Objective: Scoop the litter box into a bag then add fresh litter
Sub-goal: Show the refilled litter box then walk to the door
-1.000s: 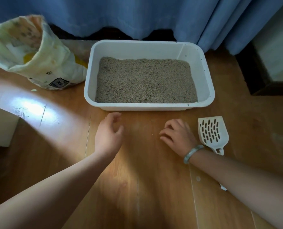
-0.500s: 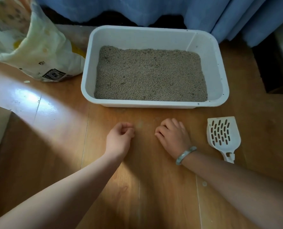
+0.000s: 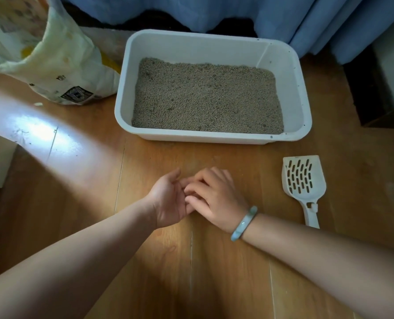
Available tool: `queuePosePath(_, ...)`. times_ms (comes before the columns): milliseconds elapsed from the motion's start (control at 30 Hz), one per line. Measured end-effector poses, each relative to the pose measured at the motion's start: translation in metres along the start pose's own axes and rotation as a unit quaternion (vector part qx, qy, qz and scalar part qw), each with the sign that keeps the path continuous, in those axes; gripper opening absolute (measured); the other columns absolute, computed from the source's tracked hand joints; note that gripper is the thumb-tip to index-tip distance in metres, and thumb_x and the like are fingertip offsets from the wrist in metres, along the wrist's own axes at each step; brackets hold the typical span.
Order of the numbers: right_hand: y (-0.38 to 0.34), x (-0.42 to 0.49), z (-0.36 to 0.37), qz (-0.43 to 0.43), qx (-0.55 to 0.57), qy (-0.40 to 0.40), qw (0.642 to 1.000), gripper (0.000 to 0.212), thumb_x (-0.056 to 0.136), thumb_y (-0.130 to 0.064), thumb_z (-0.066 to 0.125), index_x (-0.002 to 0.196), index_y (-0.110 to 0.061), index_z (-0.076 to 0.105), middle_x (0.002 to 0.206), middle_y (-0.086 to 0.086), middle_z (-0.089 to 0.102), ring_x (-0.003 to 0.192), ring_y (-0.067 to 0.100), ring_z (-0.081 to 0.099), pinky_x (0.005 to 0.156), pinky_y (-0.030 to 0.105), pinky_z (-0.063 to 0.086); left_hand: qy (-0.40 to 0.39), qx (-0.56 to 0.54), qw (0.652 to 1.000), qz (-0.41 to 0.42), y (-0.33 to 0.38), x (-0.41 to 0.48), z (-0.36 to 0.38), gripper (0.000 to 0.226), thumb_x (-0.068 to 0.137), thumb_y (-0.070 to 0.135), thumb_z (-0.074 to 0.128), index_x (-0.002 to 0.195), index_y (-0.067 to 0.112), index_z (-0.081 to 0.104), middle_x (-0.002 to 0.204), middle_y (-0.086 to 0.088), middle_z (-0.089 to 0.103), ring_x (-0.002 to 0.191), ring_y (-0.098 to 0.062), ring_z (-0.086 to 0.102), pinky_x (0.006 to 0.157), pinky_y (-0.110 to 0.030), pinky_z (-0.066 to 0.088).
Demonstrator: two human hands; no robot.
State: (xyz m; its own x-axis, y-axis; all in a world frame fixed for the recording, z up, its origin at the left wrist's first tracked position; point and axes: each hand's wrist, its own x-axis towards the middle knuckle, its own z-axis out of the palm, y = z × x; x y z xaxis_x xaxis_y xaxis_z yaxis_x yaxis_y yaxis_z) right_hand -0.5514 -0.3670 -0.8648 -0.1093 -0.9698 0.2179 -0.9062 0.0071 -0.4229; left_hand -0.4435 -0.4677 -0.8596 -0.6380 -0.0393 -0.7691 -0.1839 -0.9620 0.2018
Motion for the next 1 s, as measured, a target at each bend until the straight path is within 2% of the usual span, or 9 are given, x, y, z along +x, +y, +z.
queuePosePath(67, 0.002, -0.008, -0.004, -0.001, 0.018, -0.001, 1.000, 0.024, 0.084, -0.037, 0.054, 0.090, -0.018, 0.068, 0.087, -0.001, 0.058, 0.081, 0.018, 0.049, 0.072, 0.034, 0.036, 0.018, 0.011, 1.000, 0.001, 0.001, -0.005, -0.003, 0.061, 0.101, 0.044, 0.021, 0.117, 0.001, 0.061, 0.086, -0.014, 0.072, 0.072, -0.023, 0.071, 0.061, -0.028, 0.059)
queuePosePath(167, 0.014, -0.023, -0.010, 0.015, 0.007, 0.007, 1.000, 0.022, 0.085, -0.035, 0.055, 0.087, -0.017, 0.067, 0.083, -0.001, 0.056, 0.080, 0.013, 0.047, 0.070, 0.029, 0.037, 0.065, 0.009, 0.998, 0.024, 0.004, -0.010, -0.009, 0.058, 0.101, 0.042, 0.023, 0.109, -0.001, 0.062, 0.097, -0.017, 0.072, 0.082, -0.025, 0.072, 0.070, -0.033, 0.060)
queuePosePath(300, 0.031, -0.045, -0.003, -0.020, -0.032, -0.072, 0.997, 0.021, 0.083, -0.037, 0.054, 0.083, -0.020, 0.067, 0.081, -0.003, 0.054, 0.078, 0.012, 0.044, 0.068, 0.030, 0.041, 0.105, 0.009, 0.994, 0.041, 0.010, -0.017, -0.023, 0.058, 0.101, 0.043, 0.024, 0.106, -0.001, 0.062, 0.102, -0.017, 0.072, 0.088, -0.027, 0.072, 0.077, -0.037, 0.057)
queuePosePath(367, 0.031, -0.048, 0.002, -0.047, -0.039, -0.095, 0.994, 0.022, 0.082, -0.038, 0.054, 0.083, -0.020, 0.068, 0.080, -0.003, 0.054, 0.077, 0.012, 0.044, 0.069, 0.028, 0.038, 0.114, 0.014, 0.993, 0.041, 0.012, -0.020, -0.028, 0.059, 0.100, 0.044, 0.025, 0.108, 0.000, 0.062, 0.103, -0.017, 0.071, 0.089, -0.026, 0.071, 0.077, -0.036, 0.057)
queuePosePath(433, 0.027, -0.047, 0.007, -0.080, -0.043, -0.111, 0.990, 0.020, 0.081, -0.038, 0.057, 0.082, -0.021, 0.067, 0.080, -0.004, 0.055, 0.076, 0.013, 0.045, 0.068, 0.027, 0.034, 0.117, 0.015, 0.992, 0.038, 0.012, -0.022, -0.031, 0.060, 0.099, 0.047, 0.025, 0.110, 0.000, 0.062, 0.106, -0.016, 0.071, 0.092, -0.026, 0.071, 0.079, -0.036, 0.057)
queuePosePath(600, 0.025, -0.049, 0.013, -0.150, -0.054, -0.157, 0.975, 0.013, 0.078, -0.036, 0.067, 0.078, -0.023, 0.065, 0.078, -0.007, 0.054, 0.071, 0.013, 0.048, 0.064, 0.027, 0.041, 0.101, 0.009, 0.995, 0.025, 0.011, -0.023, -0.035, 0.067, 0.095, 0.055, 0.027, 0.112, 0.001, 0.061, 0.110, -0.016, 0.070, 0.096, -0.026, 0.070, 0.087, -0.038, 0.054)
queuePosePath(700, 0.026, -0.052, 0.014, -0.159, -0.061, -0.158, 0.973, 0.010, 0.081, -0.032, 0.063, 0.077, -0.022, 0.064, 0.077, -0.006, 0.053, 0.069, 0.013, 0.048, 0.064, 0.026, 0.039, 0.091, 0.003, 0.996, 0.021, 0.011, -0.023, -0.036, 0.071, 0.094, 0.059, 0.027, 0.116, 0.001, 0.060, 0.113, -0.016, 0.068, 0.101, -0.027, 0.068, 0.093, -0.039, 0.050)
queuePosePath(833, 0.025, -0.054, 0.016, -0.164, -0.065, -0.145, 0.974, 0.014, 0.085, -0.027, 0.056, 0.073, -0.020, 0.060, 0.075, -0.004, 0.052, 0.067, 0.013, 0.045, 0.063, 0.025, 0.032, 0.084, -0.003, 0.996, 0.013, 0.010, -0.021, -0.038, 0.074, 0.092, 0.062, 0.026, 0.118, 0.001, 0.059, 0.115, -0.016, 0.068, 0.103, -0.027, 0.067, 0.093, -0.039, 0.049)
queuePosePath(1000, 0.021, -0.057, 0.019, -0.156, -0.082, -0.145, 0.974, 0.016, 0.085, -0.025, 0.050, 0.072, -0.019, 0.059, 0.074, -0.004, 0.052, 0.065, 0.014, 0.047, 0.061, 0.026, 0.035, 0.074, 0.002, 0.997, 0.006, 0.009, -0.020, -0.039, 0.075, 0.091, 0.064, 0.026, 0.120, 0.002, 0.058, 0.116, -0.015, 0.067, 0.104, -0.026, 0.067, 0.094, -0.039, 0.048)
